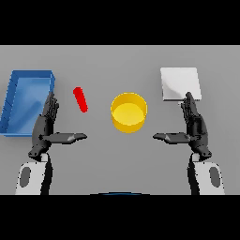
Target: Pick up the red beaker and tilt it to pour out 1 green nut into yellow bowl. Pick up the yellow bowl and place it on the metallic measuring scale.
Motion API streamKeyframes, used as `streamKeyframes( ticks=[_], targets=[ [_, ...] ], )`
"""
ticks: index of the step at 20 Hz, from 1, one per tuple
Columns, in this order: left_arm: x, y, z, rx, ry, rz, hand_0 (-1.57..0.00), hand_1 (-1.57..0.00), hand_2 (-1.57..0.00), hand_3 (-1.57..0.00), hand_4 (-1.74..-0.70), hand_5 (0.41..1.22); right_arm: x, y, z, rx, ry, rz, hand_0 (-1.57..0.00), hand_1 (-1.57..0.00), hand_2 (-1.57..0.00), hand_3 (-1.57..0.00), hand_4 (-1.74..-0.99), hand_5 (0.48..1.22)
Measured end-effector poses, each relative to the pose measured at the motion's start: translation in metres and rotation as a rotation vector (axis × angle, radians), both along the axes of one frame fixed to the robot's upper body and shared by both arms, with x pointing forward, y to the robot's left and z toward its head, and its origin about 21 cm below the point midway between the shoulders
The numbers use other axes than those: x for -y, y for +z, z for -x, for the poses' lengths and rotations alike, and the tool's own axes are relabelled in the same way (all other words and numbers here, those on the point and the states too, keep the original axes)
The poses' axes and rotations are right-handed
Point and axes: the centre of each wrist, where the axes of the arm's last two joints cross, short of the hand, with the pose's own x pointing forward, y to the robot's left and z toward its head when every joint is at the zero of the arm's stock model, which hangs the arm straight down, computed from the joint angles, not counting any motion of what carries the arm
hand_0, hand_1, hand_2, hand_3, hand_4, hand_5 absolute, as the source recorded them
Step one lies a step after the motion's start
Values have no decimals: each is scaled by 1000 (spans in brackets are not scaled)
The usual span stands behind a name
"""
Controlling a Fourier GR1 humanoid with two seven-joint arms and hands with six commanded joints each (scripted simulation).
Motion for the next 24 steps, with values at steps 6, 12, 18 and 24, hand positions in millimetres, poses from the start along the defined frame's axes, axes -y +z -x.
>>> streamKeyframes(
  ticks=[6,12,18,24],
  targets=[
    [9,1,0,7,-5,7,1,1,1,1,-1204,652,-1,-1,3,2,-4,2,1,1,1,1,-1245,681],
    [12,17,20,-2,-71,-183,1,1,1,1,-1226,661,0,13,30,150,47,315,1,1,1,1,-1241,680],
    [19,11,7,-27,-123,-197,1,1,1,1,-1331,713,1,13,32,143,72,259,1,1,1,1,-1280,679],
    [24,2,-30,-50,-127,-205,1,1,1,1,-1376,738,-2,11,31,148,65,247,1,1,1,1,-1321,683]
  ],
)
